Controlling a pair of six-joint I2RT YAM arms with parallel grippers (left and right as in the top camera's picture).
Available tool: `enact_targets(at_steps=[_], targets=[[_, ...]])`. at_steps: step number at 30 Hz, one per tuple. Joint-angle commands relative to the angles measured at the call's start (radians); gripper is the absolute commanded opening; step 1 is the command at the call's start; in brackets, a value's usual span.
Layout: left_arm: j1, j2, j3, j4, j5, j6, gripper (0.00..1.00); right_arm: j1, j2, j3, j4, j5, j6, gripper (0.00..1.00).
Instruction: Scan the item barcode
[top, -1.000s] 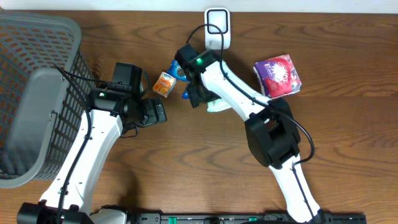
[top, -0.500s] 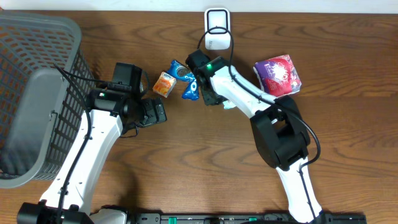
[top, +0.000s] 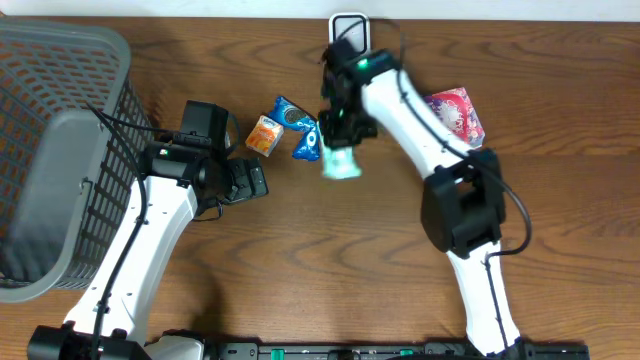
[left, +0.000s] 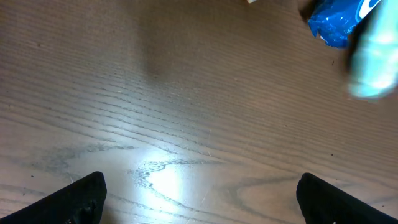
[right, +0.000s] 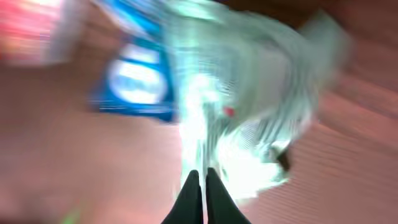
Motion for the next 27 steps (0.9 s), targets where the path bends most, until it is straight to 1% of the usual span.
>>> enact_targets(at_steps=[1, 2, 3, 6, 7, 10, 11, 12, 14, 15, 16, 18, 19, 20, 21, 22, 23, 24, 25, 26, 27], targets=[[0.002, 0.002, -0.007, -0.004, -0.006, 0.005, 0.98, -0.089, 0.0, 0.025, -0.005, -0.421, -0.116, 0.01], [0.002, 0.002, -0.007, -0.004, -0.006, 0.005, 0.98, -0.126, 0.001, -0.006, 0.008, -0.52, -0.139, 0.01], [0.002, 0.002, -0.007, -0.004, -0.006, 0.005, 0.98, -0.145, 0.001, -0.026, 0.017, -0.563, -0.146, 0.01], [0.002, 0.002, -0.007, -0.004, -0.006, 0.005, 0.98, -0.211, 0.003, -0.159, 0.106, -0.625, -0.148, 0.01], [0.002, 0.002, -0.007, -0.004, -0.006, 0.005, 0.98, -0.218, 0.003, -0.186, 0.114, -0.603, -0.15, 0.01], [0.002, 0.002, -0.007, -0.004, -0.006, 0.005, 0.98, -0.216, 0.003, -0.211, 0.087, -0.422, -0.14, 0.02], [0.002, 0.002, -0.007, -0.004, -0.006, 0.005, 0.98, -0.207, -0.001, -0.209, 0.087, -0.346, -0.097, 0.04], [0.002, 0.002, -0.007, -0.004, -0.006, 0.005, 0.98, -0.202, -0.001, -0.206, 0.088, -0.315, -0.07, 0.07], [0.002, 0.002, -0.007, -0.004, -0.006, 0.005, 0.98, -0.201, -0.001, -0.202, 0.092, -0.307, -0.062, 0.16], [0.002, 0.002, -0.007, -0.004, -0.006, 0.005, 0.98, -0.203, -0.001, -0.202, 0.092, -0.307, -0.062, 0.33], [0.002, 0.002, -0.007, -0.004, -0.006, 0.005, 0.98, -0.204, 0.0, -0.203, 0.092, -0.307, -0.062, 0.46], [0.002, 0.002, -0.007, -0.004, -0.006, 0.005, 0.98, -0.208, 0.0, -0.209, 0.097, -0.307, -0.061, 0.65], [0.002, 0.002, -0.007, -0.004, -0.006, 0.005, 0.98, -0.208, 0.0, -0.211, 0.1, -0.307, -0.059, 0.72], [0.002, 0.002, -0.007, -0.004, -0.006, 0.005, 0.98, -0.208, 0.0, -0.225, 0.115, -0.307, -0.051, 0.96], [0.002, 0.002, -0.007, -0.004, -0.006, 0.005, 0.98, -0.203, 0.0, -0.243, 0.138, -0.307, -0.041, 0.99], [0.002, 0.002, -0.007, -0.004, -0.006, 0.005, 0.98, -0.197, 0.0, -0.264, 0.164, -0.308, -0.023, 0.99], [0.002, 0.002, -0.007, -0.004, -0.006, 0.005, 0.98, -0.187, 0.0, -0.314, 0.229, -0.309, 0.018, 0.99], [0.002, 0.002, -0.007, -0.004, -0.006, 0.005, 0.98, -0.183, 0.0, -0.335, 0.259, -0.313, 0.036, 0.98], [0.002, 0.002, -0.007, -0.004, -0.006, 0.005, 0.98, -0.177, 0.0, -0.366, 0.305, -0.327, 0.053, 0.9], [0.002, 0.002, -0.007, -0.004, -0.006, 0.005, 0.98, -0.173, 0.0, -0.389, 0.341, -0.336, 0.069, 0.78], [0.002, 0.002, -0.007, -0.004, -0.006, 0.005, 0.98, -0.162, 0.0, -0.439, 0.42, -0.357, 0.097, 0.45]])
